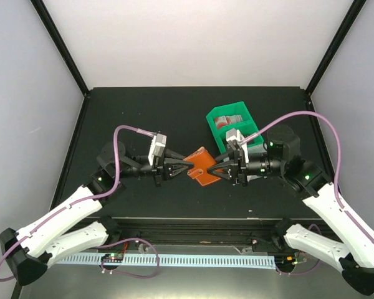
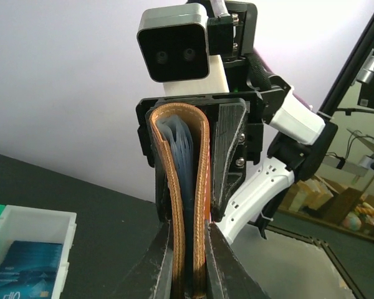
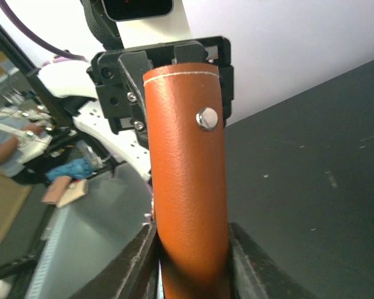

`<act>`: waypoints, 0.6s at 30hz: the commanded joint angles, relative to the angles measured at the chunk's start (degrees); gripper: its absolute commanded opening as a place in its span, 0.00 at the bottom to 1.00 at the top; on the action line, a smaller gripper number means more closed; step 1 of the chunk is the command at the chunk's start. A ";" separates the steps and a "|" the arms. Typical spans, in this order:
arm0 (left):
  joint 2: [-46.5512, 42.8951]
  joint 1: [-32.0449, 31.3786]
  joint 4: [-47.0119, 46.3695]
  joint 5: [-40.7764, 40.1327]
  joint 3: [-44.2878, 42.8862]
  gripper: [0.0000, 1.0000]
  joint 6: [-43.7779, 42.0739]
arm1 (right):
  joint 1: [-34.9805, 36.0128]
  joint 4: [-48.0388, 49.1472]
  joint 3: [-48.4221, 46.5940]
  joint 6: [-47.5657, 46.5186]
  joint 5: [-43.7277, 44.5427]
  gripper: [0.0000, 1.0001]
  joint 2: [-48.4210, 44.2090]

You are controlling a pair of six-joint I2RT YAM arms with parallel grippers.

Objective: Put the credit cards into the card holder
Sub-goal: Open the card holder at the center of the board.

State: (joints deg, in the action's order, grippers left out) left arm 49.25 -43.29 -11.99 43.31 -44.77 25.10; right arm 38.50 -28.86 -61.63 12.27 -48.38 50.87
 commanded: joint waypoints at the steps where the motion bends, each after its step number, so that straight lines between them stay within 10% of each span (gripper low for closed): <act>1: 0.04 0.26 -0.94 1.49 -2.60 0.02 -0.91 | -0.11 4.37 2.23 3.03 -6.76 0.26 -0.07; 6: 0.57 0.47 2.79 -2.82 -3.02 0.19 -0.84 | -0.10 8.25 3.48 6.18 -5.70 0.08 1.02; 12: -1.07 0.66 14.73 -32.65 0.95 0.96 0.61 | -0.03 10.89 5.41 13.48 10.91 0.01 6.14; 18: 1.07 0.75 19.41 -41.49 2.52 0.99 2.89 | 1.77 9.99 3.27 16.34 23.68 0.01 15.08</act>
State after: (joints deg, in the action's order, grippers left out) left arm 48.90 -42.74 1.76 12.80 -41.82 25.78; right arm 38.72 -20.36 -56.77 25.36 -36.14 62.19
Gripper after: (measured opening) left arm 0.989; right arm 0.080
